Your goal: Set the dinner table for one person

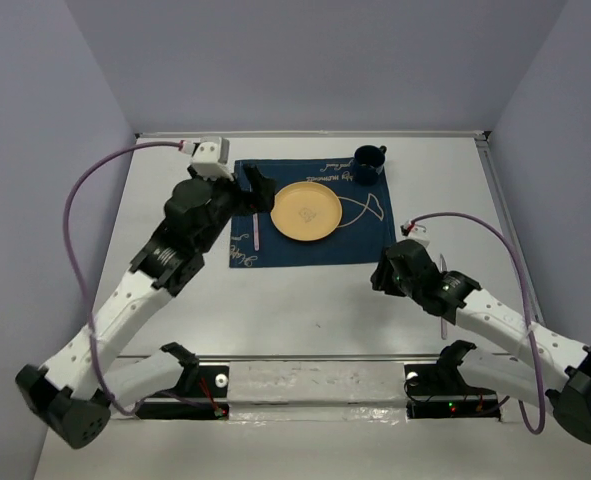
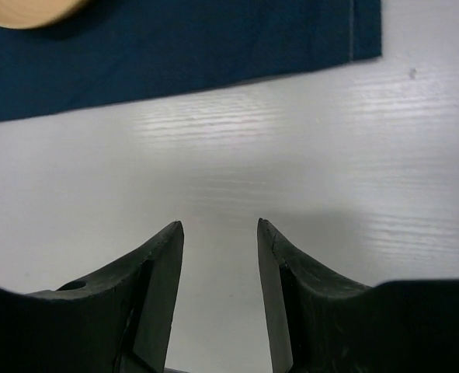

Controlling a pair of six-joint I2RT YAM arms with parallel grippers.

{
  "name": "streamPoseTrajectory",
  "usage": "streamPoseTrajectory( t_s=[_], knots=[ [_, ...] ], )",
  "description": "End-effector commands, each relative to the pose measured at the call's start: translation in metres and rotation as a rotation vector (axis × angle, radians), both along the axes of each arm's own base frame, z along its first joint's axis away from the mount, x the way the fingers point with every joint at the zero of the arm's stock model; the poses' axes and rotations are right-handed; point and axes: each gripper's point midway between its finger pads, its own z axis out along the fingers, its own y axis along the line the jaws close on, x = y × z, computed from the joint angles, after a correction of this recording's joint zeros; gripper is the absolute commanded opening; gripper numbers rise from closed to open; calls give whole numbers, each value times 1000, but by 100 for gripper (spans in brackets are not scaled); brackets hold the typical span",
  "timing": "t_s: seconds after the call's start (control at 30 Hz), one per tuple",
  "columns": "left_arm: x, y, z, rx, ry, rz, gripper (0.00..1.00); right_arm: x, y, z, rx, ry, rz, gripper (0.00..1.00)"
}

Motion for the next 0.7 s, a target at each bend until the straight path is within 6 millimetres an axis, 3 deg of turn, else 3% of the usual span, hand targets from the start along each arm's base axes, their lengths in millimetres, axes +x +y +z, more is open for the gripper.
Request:
streamPoseTrajectory(
  t_s=[0.0, 0.03, 0.07, 0.17, 0.2, 0.23, 0.37, 0.43, 0.5, 0.67],
  knots=[
    [-62, -10, -4, -19, -12, -248, 99, 2, -32, -13, -70, 103, -168, 48],
    [-81, 2, 10, -36, -61, -255, 99, 3, -38, -14, -74, 114, -193, 48],
    [-89, 7, 11, -30, -78, -261, 99, 5, -52, -17, -83, 131, -252, 48],
    [-113, 23, 11, -36, -131, -264, 99, 9, -68, -17, -73, 159, -317, 54],
    [-117, 21, -2, -38, -120, -288, 99, 10, -77, -19, -74, 168, -364, 60],
    [-128, 23, 2, -66, -154, -313, 99, 8, -82, -24, -85, 203, -387, 64],
    [-145, 13, -15, -88, -177, -412, 99, 0, -111, -25, -146, 271, -520, 64],
    [-157, 18, -2, -86, -233, -409, 99, -12, -130, -30, -188, 344, -593, 67],
    [-162, 24, 8, -98, -270, -392, 99, -16, -128, -34, -190, 402, -584, 68],
    [-183, 27, 18, -135, -310, -434, 99, -24, -148, -47, -246, 521, -692, 72]
  ],
)
